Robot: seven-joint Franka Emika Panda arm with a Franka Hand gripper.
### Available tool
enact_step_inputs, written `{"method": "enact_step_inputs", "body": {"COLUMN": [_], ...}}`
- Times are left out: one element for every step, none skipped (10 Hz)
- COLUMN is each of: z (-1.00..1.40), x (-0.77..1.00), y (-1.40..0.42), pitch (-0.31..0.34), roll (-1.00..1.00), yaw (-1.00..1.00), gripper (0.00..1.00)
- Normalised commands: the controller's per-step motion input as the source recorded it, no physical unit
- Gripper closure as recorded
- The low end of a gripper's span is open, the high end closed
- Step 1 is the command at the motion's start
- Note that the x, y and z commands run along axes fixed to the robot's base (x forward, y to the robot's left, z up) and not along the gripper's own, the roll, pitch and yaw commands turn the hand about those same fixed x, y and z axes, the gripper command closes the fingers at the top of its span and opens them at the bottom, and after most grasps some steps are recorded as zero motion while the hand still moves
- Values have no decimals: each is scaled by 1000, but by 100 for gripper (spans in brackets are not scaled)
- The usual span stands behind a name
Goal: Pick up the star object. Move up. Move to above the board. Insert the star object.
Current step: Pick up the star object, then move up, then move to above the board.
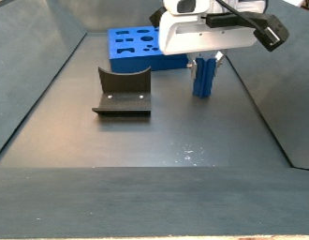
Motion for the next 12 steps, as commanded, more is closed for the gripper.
{"method": "enact_step_inputs", "body": {"z": [0, 0, 0, 0, 0, 0, 274, 265, 227, 1000, 1000, 1000], "x": [0, 0, 0, 0, 0, 0, 0, 0, -14, 217, 218, 196], "y": [0, 0, 0, 0, 0, 0, 0, -18, -17, -388, -391, -370], "pitch": [0, 0, 0, 0, 0, 0, 0, 4, 16, -594, -575, -441], "roll": [0, 0, 0, 0, 0, 0, 0, 0, 0, -156, -155, -131], "yaw": [0, 0, 0, 0, 0, 0, 0, -14, -13, -38, -31, 3], "gripper": [100, 100, 100, 100, 100, 100, 100, 100, 100, 100, 100, 100]}}
